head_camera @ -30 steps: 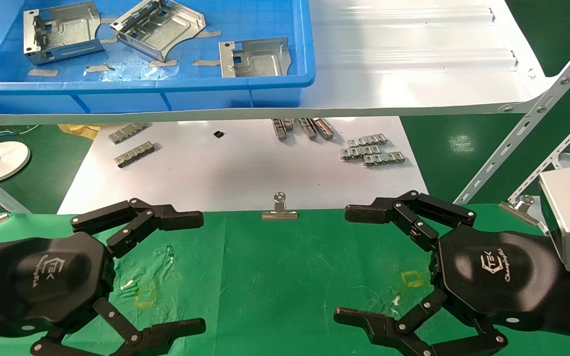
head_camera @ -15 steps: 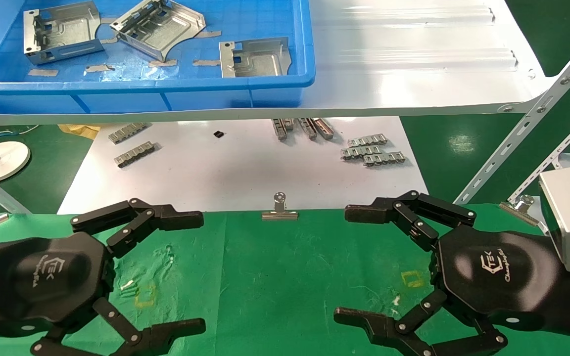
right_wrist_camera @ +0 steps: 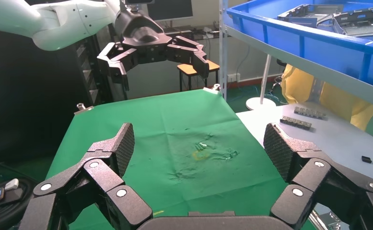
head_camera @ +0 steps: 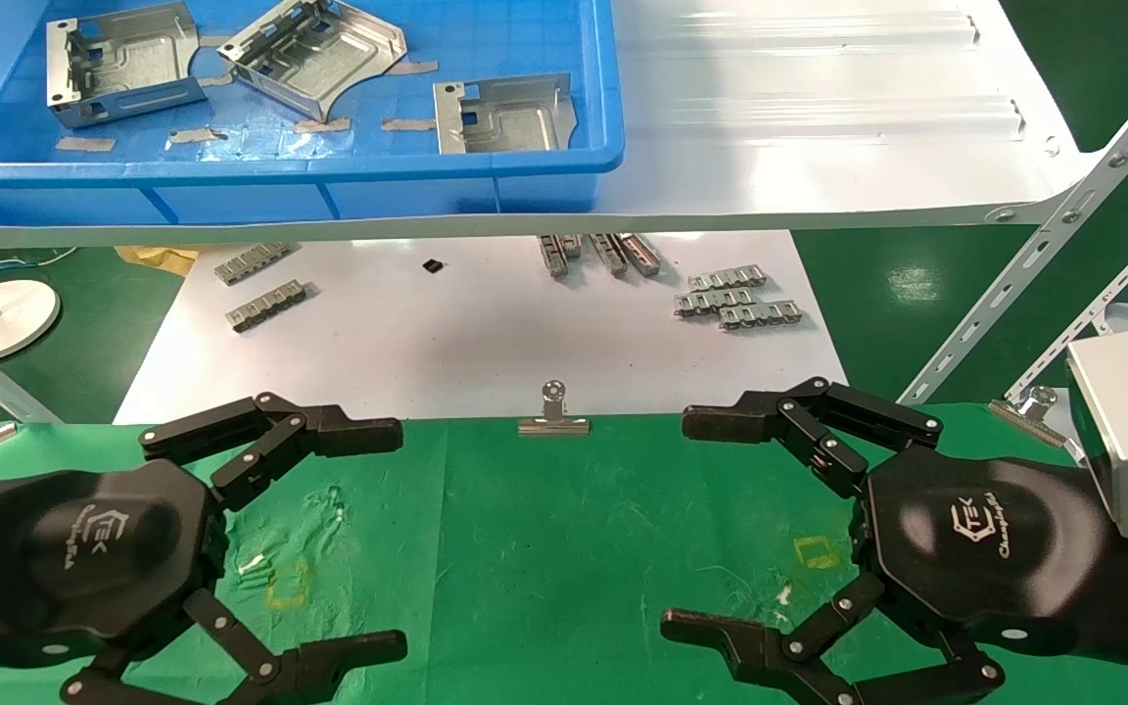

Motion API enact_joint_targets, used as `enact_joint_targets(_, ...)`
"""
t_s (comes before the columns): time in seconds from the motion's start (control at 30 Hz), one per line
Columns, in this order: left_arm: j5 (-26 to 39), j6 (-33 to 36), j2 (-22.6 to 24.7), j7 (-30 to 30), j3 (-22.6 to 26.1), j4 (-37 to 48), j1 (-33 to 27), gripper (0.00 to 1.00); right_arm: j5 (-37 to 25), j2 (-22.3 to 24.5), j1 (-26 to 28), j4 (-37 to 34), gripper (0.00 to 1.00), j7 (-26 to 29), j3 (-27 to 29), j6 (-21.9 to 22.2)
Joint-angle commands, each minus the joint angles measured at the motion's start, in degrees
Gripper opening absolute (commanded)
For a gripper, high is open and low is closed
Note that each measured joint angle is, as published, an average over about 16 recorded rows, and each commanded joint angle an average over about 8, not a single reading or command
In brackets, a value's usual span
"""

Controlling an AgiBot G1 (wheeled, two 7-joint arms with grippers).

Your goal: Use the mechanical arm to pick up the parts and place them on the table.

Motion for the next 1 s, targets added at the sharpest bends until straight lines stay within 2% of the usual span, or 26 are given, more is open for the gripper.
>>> enact_joint_targets(0.03, 0.0, 0.0, 0.0, 0.0, 0.0, 0.0, 0.0, 1.0, 0.0, 0.0, 0.0, 0.0, 1.0, 0.0, 0.0, 0.0)
enact_joint_targets(0.87, 0.0, 0.0, 0.0, 0.0, 0.0, 0.0, 0.0, 1.0, 0.0, 0.0, 0.0, 0.0, 1.0, 0.0, 0.0, 0.0)
enact_joint_targets(1.0, 0.0, 0.0, 0.0, 0.0, 0.0, 0.0, 0.0, 1.0, 0.0, 0.0, 0.0, 0.0, 0.5, 0.0, 0.0, 0.0)
